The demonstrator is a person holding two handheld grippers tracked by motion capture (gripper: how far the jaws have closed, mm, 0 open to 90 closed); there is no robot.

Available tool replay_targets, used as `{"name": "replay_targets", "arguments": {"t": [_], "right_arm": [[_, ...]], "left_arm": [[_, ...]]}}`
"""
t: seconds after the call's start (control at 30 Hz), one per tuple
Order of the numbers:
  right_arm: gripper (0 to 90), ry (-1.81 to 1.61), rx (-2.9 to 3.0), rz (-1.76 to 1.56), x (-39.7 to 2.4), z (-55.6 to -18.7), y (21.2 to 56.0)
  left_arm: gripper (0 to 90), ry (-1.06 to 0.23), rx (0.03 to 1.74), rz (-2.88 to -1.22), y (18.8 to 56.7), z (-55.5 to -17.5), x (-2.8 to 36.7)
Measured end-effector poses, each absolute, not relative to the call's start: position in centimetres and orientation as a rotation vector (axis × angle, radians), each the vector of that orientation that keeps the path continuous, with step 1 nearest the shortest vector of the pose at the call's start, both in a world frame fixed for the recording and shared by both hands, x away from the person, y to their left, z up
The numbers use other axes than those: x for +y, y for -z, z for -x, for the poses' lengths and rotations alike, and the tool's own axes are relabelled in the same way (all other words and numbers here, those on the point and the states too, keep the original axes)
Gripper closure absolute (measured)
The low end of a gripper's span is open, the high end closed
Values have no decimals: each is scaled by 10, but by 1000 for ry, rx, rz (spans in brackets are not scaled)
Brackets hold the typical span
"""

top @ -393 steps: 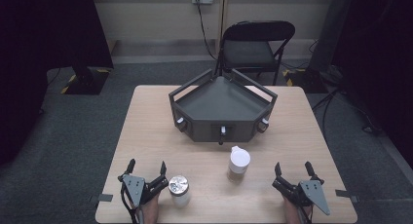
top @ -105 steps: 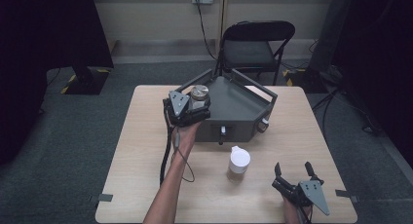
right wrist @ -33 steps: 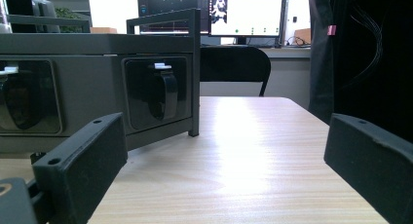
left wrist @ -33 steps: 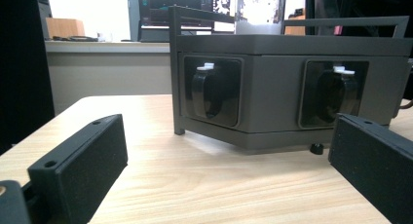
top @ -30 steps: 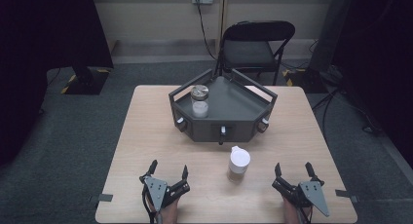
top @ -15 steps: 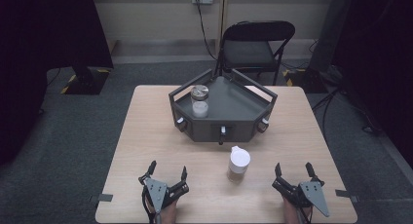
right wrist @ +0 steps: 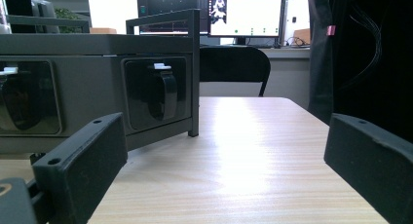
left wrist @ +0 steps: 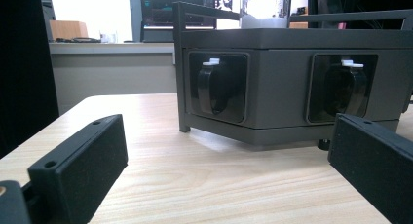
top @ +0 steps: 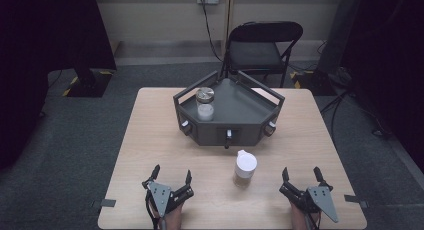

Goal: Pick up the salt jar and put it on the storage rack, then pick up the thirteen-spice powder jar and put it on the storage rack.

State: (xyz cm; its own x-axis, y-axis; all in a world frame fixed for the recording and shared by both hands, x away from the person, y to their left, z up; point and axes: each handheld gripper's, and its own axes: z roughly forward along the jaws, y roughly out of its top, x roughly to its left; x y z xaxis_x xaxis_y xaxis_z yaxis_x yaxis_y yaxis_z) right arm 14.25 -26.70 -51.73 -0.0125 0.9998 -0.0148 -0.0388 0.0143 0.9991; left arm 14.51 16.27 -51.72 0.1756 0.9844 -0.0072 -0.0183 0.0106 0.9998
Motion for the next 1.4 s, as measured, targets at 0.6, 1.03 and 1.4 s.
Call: {"name": "replay_targets", "arguments": {"t": [0.6,1.03,1.4], "right_arm": [[2,-1223,1201,-1167,-267,-143,517],[0,-1224,1204,-1173,-267,-144,516],[0,-1268,1269,-1140,-268,-146,499]], "left_arm": [[2,-1082,1069,-1268,517,-145,162],[2,-1084,1072,-1272,516,-145,162],[2,-1078,1077,-1277,515,-148,162]]}}
